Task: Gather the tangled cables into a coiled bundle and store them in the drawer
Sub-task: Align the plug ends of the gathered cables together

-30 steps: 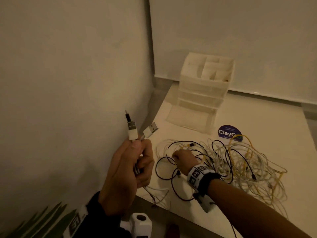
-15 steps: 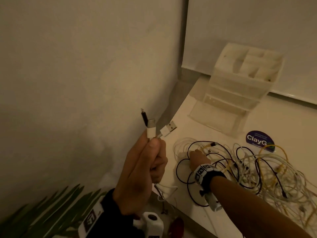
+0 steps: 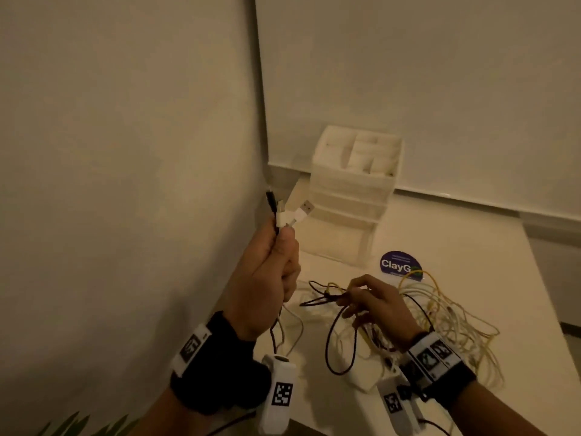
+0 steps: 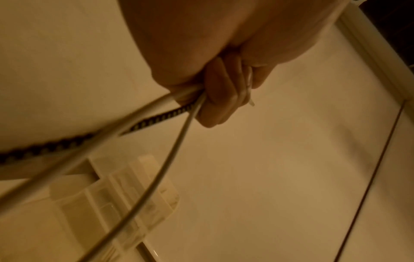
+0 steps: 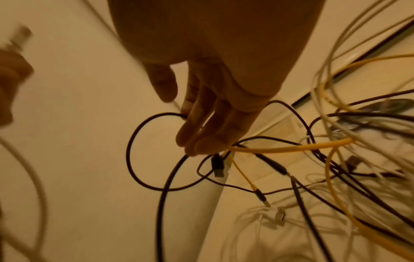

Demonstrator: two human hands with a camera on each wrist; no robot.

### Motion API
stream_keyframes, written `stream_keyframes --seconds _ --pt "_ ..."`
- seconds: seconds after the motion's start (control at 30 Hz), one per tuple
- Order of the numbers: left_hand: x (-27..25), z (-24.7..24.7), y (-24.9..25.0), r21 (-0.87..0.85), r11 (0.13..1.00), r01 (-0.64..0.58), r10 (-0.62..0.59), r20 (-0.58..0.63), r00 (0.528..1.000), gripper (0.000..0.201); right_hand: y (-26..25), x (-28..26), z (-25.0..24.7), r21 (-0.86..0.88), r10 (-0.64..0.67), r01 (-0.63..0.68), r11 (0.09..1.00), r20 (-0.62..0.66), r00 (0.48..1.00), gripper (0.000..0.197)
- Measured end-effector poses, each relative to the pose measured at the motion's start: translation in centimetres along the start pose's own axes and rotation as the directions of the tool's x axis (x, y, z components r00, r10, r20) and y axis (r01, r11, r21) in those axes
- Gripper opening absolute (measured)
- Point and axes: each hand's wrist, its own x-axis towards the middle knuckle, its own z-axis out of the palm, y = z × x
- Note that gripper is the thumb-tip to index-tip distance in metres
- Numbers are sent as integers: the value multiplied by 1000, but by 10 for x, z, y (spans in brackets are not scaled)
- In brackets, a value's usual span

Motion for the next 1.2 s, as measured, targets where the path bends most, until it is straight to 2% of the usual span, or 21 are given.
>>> stream_keyframes --seconds 0.07,0.1,0.17,0.27,0.33,0.5,0.6,0.67,0.73,0.8,0.87,0.93,1.0,1.1,1.13,1.2 --pt "12 19 -5 8 1000 27 -27 24 999 32 -5 -16 -16 177 68 -43 983 -141 988 17" --pt "17 29 -8 8 999 45 -45 35 998 32 -6 -23 -22 266 119 -73 961 -159 980 13" --pt "26 49 -14 25 997 70 -72 67 995 31 -8 -33 -32 380 193 -141 914 -103 976 5" --pt "35 73 -20 48 994 99 -103 103 989 32 -11 -42 -47 309 290 -272 911 -12 957 16" --pt "40 84 -23 46 993 108 -112 111 987 32 -13 -50 -58 294 310 -309 905 41 950 23" --pt "52 101 -33 83 989 121 -128 84 988 32 -20 -54 -84 530 297 -246 811 -11 955 25" --pt "56 109 -36 80 989 127 -135 90 987 31 -24 -57 -87 582 307 -248 775 -3 952 12" --pt "57 113 -40 96 990 104 -113 99 989 31 -32 -63 -88 645 224 -150 749 -33 974 9" --pt "58 121 -45 157 985 73 -92 114 989 31 -42 -75 -91 675 84 9 738 -106 991 17" --pt "56 134 -48 163 985 59 -85 161 983 30 -52 -88 -91 615 -73 164 771 -170 983 25" --pt "55 153 -45 91 992 84 -102 217 971 33 -63 -97 -86 447 -192 277 850 -226 955 24" --pt "56 173 -40 37 994 101 -107 252 962 34 -70 -102 -81 274 -291 374 886 -299 909 16" --pt "59 188 -40 110 993 41 -68 260 963 29 -73 -102 -79 160 -367 443 882 -359 858 10" --pt "61 203 -38 159 987 -2 -44 289 956 31 -70 -103 -85 73 -408 479 875 -420 810 1" --pt "63 205 -37 129 992 -5 -32 287 958 33 -66 -105 -88 45 -411 469 882 -416 811 5" --pt "70 206 -31 -26 999 26 -19 242 970 36 -52 -107 -93 -21 -406 425 905 -341 848 10"
